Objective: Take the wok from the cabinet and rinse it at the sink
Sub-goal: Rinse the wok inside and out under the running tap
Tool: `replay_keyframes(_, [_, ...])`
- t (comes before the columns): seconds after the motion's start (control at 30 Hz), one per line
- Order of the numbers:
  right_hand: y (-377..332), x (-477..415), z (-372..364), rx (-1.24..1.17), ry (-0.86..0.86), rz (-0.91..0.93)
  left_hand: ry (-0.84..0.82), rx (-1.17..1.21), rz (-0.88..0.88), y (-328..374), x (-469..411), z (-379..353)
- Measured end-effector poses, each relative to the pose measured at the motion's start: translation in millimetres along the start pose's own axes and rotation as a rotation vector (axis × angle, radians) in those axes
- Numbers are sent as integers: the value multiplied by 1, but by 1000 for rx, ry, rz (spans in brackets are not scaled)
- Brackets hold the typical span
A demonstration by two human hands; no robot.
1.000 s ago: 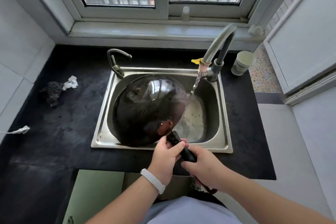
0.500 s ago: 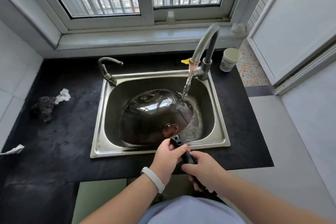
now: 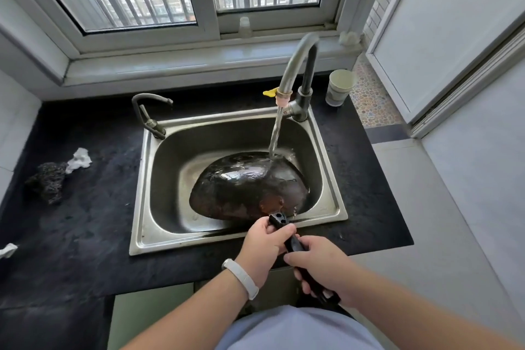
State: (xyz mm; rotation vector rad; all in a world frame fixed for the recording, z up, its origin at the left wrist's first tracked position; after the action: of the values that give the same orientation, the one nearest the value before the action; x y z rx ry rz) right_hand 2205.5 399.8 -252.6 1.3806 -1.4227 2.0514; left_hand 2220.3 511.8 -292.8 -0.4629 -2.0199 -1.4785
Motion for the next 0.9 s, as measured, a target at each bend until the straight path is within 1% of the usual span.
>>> replay_keyframes(0.17, [7,4,6,-13,5,-31,-21,-15,17,-7,1,-8])
replay_keyframes(0.57, [19,17,3,-32,-7,-32,-66,-47,50,-18,15,-10])
replay_keyframes(0.73, [16,14,-5,-26,-12,-6,-36,-47,15,-12,17,0])
replay_keyframes(0.9, [-2,10,-13,36,-27,36,13,-23,-27,0,16,12])
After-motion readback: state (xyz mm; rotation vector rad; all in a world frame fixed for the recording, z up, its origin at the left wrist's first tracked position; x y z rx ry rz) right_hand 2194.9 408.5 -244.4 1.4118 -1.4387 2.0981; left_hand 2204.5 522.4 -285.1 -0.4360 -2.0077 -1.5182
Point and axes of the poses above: each hand's wrist, its own x-axis away from the middle knuckle, its own z-axis out of the back of the hand, y = z × x, the point moved 9 cm from there along -x, towards the middle knuckle, and after that the axes turned 3 degrees about -z, right-handed, at the moved point
